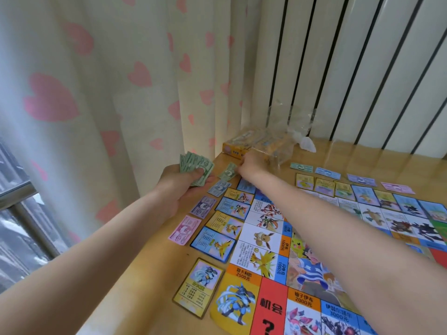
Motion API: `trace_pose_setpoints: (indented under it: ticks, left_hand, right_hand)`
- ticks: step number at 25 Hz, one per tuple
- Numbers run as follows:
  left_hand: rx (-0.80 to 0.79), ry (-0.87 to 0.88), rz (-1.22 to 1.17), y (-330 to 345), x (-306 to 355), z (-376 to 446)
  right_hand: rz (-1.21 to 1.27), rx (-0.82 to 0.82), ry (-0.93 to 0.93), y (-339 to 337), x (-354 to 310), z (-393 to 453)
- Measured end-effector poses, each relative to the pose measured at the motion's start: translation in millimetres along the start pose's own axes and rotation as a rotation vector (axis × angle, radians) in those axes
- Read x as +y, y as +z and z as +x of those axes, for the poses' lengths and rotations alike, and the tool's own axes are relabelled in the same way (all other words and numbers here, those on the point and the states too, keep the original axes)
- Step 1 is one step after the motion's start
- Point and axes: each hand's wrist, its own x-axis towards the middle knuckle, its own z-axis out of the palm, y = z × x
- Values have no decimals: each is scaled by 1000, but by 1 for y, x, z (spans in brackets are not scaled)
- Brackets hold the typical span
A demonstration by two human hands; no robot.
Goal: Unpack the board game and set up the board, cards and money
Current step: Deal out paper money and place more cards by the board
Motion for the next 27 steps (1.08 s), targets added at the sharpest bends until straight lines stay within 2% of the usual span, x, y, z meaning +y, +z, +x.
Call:
trace_pose_setpoints:
  ticks: [3,6,7,9,11,12,14,17,20,23,27]
  left_hand:
    - [-27,-35,-79,7,-7,2]
    - [-67,-20,-66,15,-6,-2]
    - [-82,-18,-63,17,-5,-4]
    - [-111,-24,-59,20,-2,-10]
    - [-156,-46,-37,24,0,-18]
    - [-179,-53,-6,27,0,-24]
    - [-218,-44,68,33,2,-42]
    - [-398,-36,57,49,5,-78]
    - [-577,-56,72,73,0,-126]
    - [-735,-82,148,98,-9,-177]
    - [-912,-147,275,120,-23,-230]
  right_hand:
    - [-298,76,-140,5,-1,-5]
    - [-341,140,-175,-4,-4,-10]
    - [-293,142,-180,-9,-6,-13]
    - [-30,79,-194,-23,-9,-22]
    - [308,-95,-204,-40,-7,-40]
    - [403,-171,-223,-50,-4,-53]
    - [434,-261,-280,-71,3,-83]
    - [328,-271,-352,-103,15,-132]
    - [285,-240,-290,-138,44,-192]
    - [387,-201,-158,-166,90,-262]
    - [384,-177,17,-188,157,-361]
